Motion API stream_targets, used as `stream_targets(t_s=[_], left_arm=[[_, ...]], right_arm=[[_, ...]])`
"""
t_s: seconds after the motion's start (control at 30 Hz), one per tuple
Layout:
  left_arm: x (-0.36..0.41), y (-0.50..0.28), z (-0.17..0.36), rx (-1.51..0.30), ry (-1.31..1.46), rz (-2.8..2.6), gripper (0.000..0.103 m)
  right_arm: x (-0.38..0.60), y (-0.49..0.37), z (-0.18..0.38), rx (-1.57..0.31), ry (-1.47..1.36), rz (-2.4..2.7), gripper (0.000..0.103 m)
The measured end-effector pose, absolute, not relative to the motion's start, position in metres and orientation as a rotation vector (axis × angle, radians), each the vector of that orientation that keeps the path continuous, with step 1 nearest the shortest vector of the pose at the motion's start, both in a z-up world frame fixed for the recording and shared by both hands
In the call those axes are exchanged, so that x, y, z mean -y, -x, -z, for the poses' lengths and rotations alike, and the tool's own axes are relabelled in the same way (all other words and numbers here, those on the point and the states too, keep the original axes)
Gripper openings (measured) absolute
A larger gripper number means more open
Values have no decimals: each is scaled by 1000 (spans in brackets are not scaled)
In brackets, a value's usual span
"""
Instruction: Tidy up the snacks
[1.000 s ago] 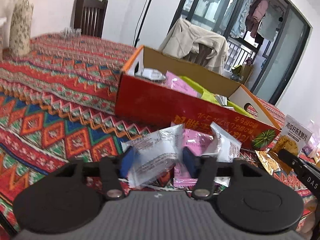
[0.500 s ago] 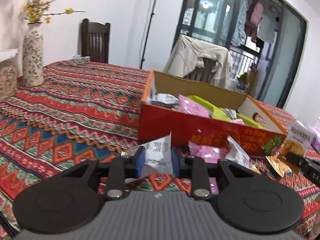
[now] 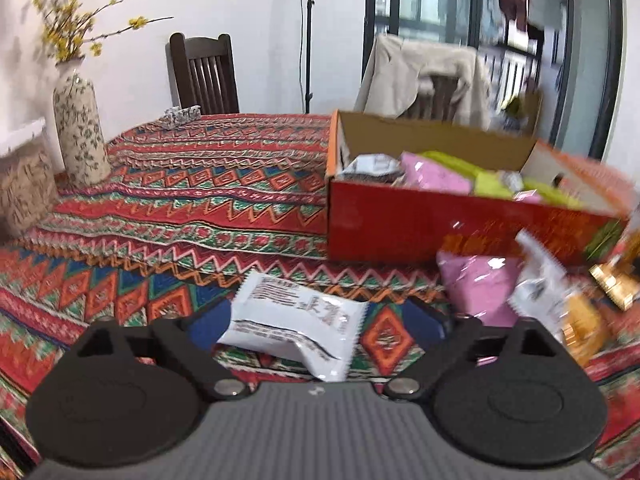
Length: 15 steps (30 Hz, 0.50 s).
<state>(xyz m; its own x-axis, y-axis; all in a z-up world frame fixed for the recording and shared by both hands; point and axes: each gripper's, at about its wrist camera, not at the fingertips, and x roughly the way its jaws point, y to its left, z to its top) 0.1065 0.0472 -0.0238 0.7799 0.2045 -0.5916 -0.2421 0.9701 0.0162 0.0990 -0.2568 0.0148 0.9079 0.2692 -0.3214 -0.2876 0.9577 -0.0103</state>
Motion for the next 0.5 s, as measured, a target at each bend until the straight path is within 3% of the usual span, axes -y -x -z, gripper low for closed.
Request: stream_targets(t_s=[0.2,0.5], left_arm=[[-65,-126,39,-747,29,-195,103],[-78,-121,42,-712,77,-134,103]], right_arm=[[255,-101,-14,-327,57,-289,11],[254,-105,-12,-340,55,-293,11]])
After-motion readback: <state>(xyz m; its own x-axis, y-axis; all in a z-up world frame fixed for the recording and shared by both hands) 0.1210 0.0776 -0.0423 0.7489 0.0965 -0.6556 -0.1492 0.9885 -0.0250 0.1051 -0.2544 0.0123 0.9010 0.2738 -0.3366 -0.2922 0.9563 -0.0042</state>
